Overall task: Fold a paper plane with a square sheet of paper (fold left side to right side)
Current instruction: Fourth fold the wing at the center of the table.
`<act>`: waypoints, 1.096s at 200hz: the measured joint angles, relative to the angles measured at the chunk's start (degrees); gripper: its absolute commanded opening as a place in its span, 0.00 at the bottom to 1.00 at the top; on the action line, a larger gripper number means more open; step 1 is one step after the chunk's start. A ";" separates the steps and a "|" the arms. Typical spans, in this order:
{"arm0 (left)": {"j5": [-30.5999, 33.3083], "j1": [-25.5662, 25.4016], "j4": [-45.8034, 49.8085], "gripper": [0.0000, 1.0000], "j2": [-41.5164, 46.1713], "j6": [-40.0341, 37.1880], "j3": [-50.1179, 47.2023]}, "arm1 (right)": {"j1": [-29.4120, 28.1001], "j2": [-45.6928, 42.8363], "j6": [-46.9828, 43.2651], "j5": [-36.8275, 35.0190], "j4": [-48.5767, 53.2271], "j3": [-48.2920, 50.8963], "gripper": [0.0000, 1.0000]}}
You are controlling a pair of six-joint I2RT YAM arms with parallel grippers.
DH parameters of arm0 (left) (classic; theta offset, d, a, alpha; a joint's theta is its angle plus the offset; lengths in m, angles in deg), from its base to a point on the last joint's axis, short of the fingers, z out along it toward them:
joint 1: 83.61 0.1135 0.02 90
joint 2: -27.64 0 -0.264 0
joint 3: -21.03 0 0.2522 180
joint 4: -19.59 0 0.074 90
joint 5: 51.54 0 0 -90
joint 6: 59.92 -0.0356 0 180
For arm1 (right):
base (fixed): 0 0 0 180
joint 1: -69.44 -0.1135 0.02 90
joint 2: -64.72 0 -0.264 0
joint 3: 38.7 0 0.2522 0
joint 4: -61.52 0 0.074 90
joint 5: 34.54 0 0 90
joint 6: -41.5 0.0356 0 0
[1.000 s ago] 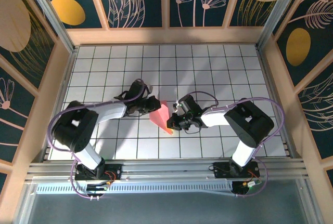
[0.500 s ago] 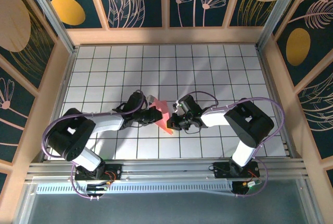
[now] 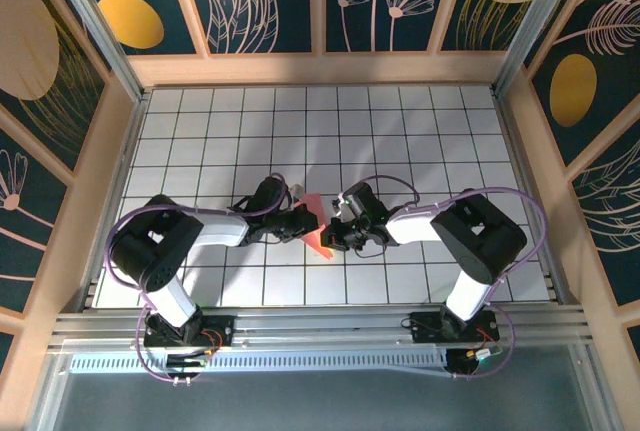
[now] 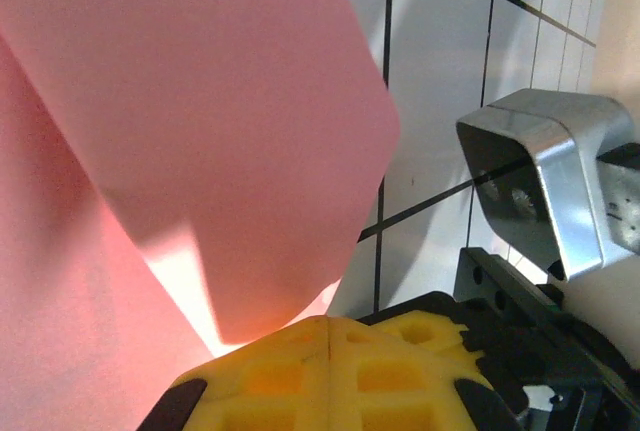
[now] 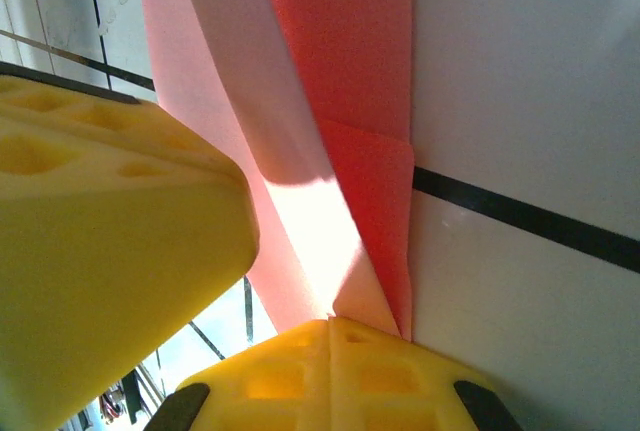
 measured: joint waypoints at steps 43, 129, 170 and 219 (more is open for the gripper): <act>1.20 0.00 0.55 0.00 -2.89 -0.26 1.79 | -0.02 0.00 -0.04 -0.09 0.85 -0.37 0.00; 2.99 -0.20 2.08 0.00 -5.40 -0.68 3.80 | -0.07 0.13 -0.66 -0.44 3.61 -1.62 0.00; 3.15 -0.17 4.48 0.00 -5.62 -1.14 5.11 | -0.13 0.59 -1.53 -0.31 5.31 -2.62 0.00; 2.89 1.49 5.01 0.00 -5.77 -2.47 5.46 | -0.17 0.72 -1.55 -0.24 6.01 -2.99 0.00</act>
